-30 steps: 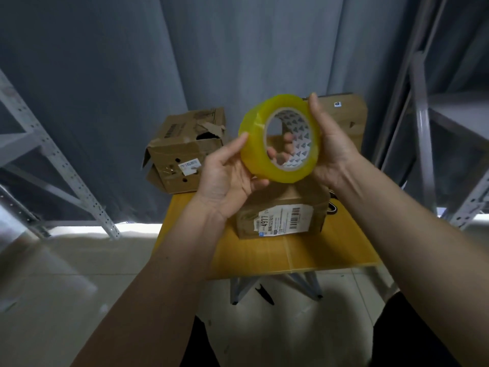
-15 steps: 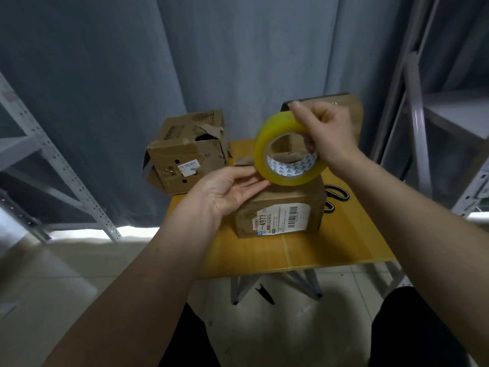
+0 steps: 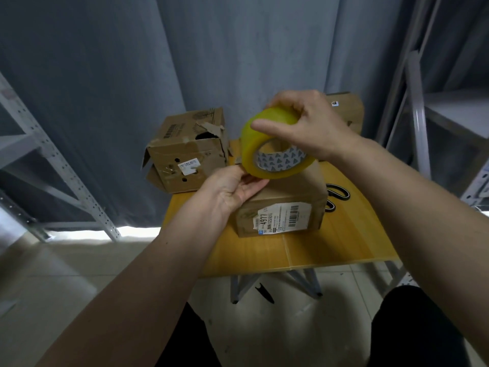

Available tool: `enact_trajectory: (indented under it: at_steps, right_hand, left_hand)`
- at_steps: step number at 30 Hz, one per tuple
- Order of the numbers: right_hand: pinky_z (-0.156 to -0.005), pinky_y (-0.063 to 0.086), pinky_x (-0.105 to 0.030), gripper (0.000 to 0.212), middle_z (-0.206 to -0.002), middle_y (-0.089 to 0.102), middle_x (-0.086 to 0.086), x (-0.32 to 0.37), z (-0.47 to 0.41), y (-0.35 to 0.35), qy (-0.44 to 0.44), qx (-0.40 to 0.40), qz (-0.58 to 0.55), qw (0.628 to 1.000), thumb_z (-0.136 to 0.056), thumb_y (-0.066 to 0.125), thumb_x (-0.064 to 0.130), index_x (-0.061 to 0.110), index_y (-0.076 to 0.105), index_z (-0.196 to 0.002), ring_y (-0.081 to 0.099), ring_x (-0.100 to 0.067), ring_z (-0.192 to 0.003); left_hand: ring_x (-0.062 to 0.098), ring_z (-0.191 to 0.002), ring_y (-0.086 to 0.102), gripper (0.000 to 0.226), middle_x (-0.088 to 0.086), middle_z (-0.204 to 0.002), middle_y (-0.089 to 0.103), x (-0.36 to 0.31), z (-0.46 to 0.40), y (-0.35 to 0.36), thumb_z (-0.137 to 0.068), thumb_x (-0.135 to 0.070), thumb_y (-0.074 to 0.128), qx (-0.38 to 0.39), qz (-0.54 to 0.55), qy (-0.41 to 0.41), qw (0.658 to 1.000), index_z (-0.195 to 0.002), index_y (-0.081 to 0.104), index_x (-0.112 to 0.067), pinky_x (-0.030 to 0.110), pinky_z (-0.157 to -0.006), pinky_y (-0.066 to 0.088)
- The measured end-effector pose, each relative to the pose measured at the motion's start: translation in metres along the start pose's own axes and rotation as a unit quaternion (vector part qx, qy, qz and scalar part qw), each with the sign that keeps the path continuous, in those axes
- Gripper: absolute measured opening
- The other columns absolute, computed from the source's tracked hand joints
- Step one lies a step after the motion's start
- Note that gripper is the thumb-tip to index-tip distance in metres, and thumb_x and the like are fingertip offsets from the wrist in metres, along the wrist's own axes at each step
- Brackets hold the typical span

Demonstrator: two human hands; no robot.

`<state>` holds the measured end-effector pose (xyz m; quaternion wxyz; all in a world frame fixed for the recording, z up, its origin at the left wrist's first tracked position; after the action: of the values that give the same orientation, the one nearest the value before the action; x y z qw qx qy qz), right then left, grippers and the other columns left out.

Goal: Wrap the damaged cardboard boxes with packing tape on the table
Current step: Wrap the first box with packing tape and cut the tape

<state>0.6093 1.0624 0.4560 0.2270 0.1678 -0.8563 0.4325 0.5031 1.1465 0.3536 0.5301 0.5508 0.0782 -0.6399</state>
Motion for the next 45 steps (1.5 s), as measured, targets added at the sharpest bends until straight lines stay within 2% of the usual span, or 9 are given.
enact_trajectory:
  at_steps: [5,8,11,14,19,28,34,41,45]
  right_hand:
    - [-0.094,0.045,-0.03,0.084,-0.136,0.041,0.001,-0.016,-0.004,0.001,0.105,0.149,0.009,0.983,-0.069,0.08,0.044,0.032,0.04,-0.141,0.042,-0.015,-0.121]
    - [-0.072,0.051,-0.012,0.073,-0.123,0.051,0.003,-0.03,0.002,0.001,0.154,0.041,-0.178,0.971,-0.073,0.081,0.014,0.022,0.047,-0.137,0.053,-0.006,-0.102]
    - [-0.083,0.057,-0.026,0.051,-0.115,0.062,-0.004,-0.042,0.006,0.013,0.193,-0.082,-0.306,0.929,-0.079,0.074,0.004,0.01,0.055,-0.126,0.062,-0.011,-0.098]
    - [-0.097,0.051,-0.045,0.043,-0.12,0.063,-0.017,-0.043,0.01,0.035,0.205,-0.166,-0.463,0.846,-0.085,0.065,-0.003,0.008,0.055,-0.125,0.062,-0.032,-0.112]
    - [-0.084,0.057,-0.044,0.048,-0.122,0.062,-0.023,-0.049,0.012,0.074,0.284,-0.187,-0.651,0.679,-0.08,0.062,-0.015,0.001,0.052,-0.124,0.064,-0.036,-0.103]
    - [-0.058,0.06,-0.039,0.041,-0.115,0.063,-0.018,-0.055,0.005,0.08,0.306,-0.146,-0.512,0.789,-0.085,0.063,-0.005,0.009,0.052,-0.122,0.067,-0.034,-0.096]
    - [-0.092,0.053,-0.049,0.034,-0.104,0.063,-0.004,-0.084,0.004,0.06,0.316,-0.221,-0.338,0.859,-0.087,0.063,-0.001,0.019,0.054,-0.113,0.063,-0.027,-0.103]
    - [-0.089,0.054,-0.05,0.02,-0.096,0.067,-0.006,-0.086,-0.002,0.085,0.392,-0.254,-0.39,0.794,-0.08,0.075,0.026,0.023,0.055,-0.079,0.065,-0.03,-0.096]
    - [-0.089,0.054,-0.05,0.02,-0.088,0.065,-0.007,-0.081,-0.009,0.095,0.382,-0.287,-0.407,0.779,-0.085,0.065,0.01,0.018,0.055,-0.07,0.065,-0.032,-0.096]
  left_hand:
    - [0.03,-0.116,0.059,0.011,0.018,-0.093,0.063,0.003,-0.005,-0.008,-0.096,0.006,0.047,0.008,0.026,-0.022,0.999,-0.098,0.057,0.001,0.042,-0.092,0.049]
    - [0.03,-0.115,0.061,0.013,0.02,-0.091,0.065,0.001,-0.007,-0.009,-0.096,0.008,0.045,0.01,0.059,-0.02,0.998,-0.097,0.058,0.004,0.038,-0.087,0.052]
    - [0.03,-0.091,0.069,0.011,0.022,-0.081,0.07,0.0,-0.007,-0.001,-0.094,0.009,0.048,0.033,0.096,-0.016,0.995,-0.098,0.058,0.006,0.035,-0.07,0.06]
    - [0.028,-0.067,0.07,0.007,0.021,-0.07,0.07,0.0,-0.007,0.009,-0.094,0.007,0.051,0.046,0.097,-0.001,0.994,-0.093,0.058,0.007,0.035,-0.06,0.061]
    - [0.022,-0.062,0.071,0.005,0.016,-0.068,0.07,-0.009,-0.009,0.01,-0.09,-0.001,0.062,0.051,0.08,0.043,0.994,-0.086,0.061,0.002,0.031,-0.059,0.061]
    - [0.027,-0.074,0.066,0.005,0.018,-0.079,0.066,-0.026,-0.016,-0.014,-0.089,0.004,0.061,-0.006,0.014,0.09,0.996,-0.084,0.06,0.004,0.032,-0.061,0.059]
    - [0.013,-0.065,0.054,0.016,0.01,-0.075,0.052,-0.053,-0.025,-0.059,-0.091,0.009,0.051,-0.051,0.102,0.11,0.987,-0.082,0.051,-0.004,0.036,-0.07,0.062]
    - [0.011,-0.059,0.042,0.01,0.004,-0.068,0.043,-0.041,-0.034,-0.069,-0.091,-0.004,0.058,-0.05,0.129,0.054,0.989,-0.084,0.051,-0.005,0.042,-0.07,0.059]
    - [0.007,-0.054,0.039,0.012,0.006,-0.075,0.048,-0.039,-0.043,-0.074,-0.091,0.001,0.06,-0.071,0.136,0.058,0.986,-0.083,0.053,-0.005,0.036,-0.067,0.056]
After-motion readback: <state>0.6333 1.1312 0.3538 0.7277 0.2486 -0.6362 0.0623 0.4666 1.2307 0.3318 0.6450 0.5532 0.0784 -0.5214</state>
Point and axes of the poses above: each hand's wrist, its own z-axis away from the middle knuckle, its own y-axis out of the palm, x = y × z, the point moved 4 cm from there along -z, towards the middle knuckle
